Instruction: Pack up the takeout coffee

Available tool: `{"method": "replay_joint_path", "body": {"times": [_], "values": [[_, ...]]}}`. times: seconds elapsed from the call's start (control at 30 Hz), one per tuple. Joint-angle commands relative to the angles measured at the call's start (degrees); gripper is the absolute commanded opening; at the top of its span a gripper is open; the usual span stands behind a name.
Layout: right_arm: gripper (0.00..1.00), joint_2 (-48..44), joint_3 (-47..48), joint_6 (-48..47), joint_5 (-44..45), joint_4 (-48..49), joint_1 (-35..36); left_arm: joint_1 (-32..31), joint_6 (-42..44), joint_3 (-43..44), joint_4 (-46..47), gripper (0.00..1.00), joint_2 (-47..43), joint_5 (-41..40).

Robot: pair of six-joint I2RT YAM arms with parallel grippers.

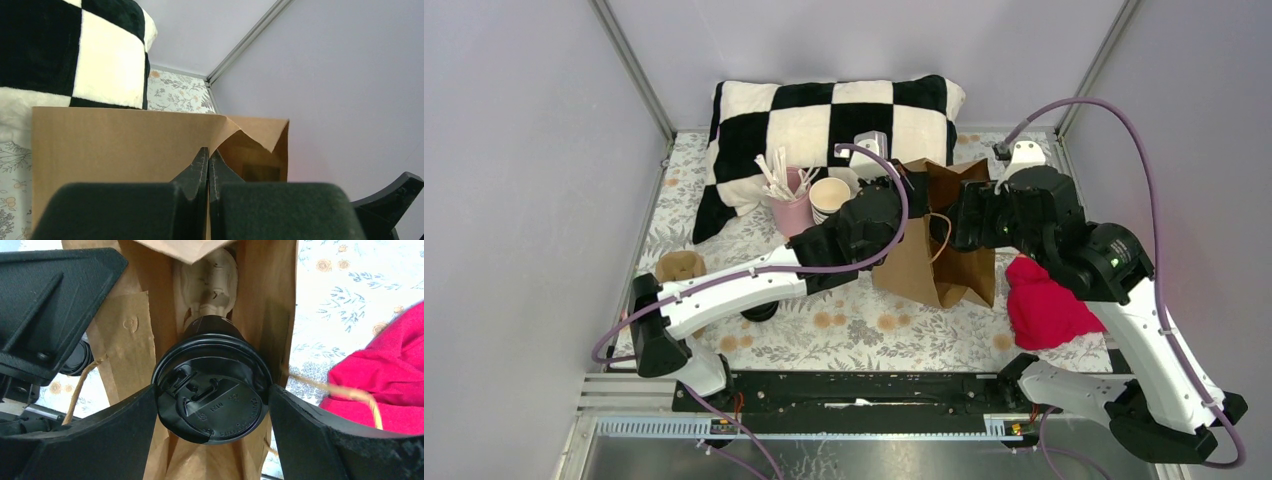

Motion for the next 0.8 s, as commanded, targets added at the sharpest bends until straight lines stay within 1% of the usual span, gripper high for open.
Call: {"method": "replay_joint_path", "body": {"times": [0.0,0.17,0.37,0.47,0.6,0.77], "values": [[0.83,-1.86,-3.54,2.66,-0.14,4.75,0.28,-0.15,-0.49,-2.24,4.41,0.00,-1.49,1.64],[0.82,-2.06,-7.40,3.93,-2.64,6.77,0.28,-0.15,0.08,-3.22,4.76,0.00,-2.48,2.05],[0.83,-1.66,-7.75,1.63,-2.03,7.44,0.28,-0.10,1.78,-4.05,5.38,0.00,-4.11,3.86],[0.83,-2.40,-7.95,0.23,-0.91,7.91,0.28,-0.01,3.85,-6.59,9.18,0.00,-5.90,6.65],[0.83,-4.55,-11.44,-0.27,0.13,9.98,0.28,0.20,6.20,-11.79,15.87,0.00,-9.16,11.38],[0.82,-6.90,-16.86,-0.54,-3.15,15.22,0.32,0.38,7.34,-14.81,17.86,0.00,-11.21,15.18]]}}
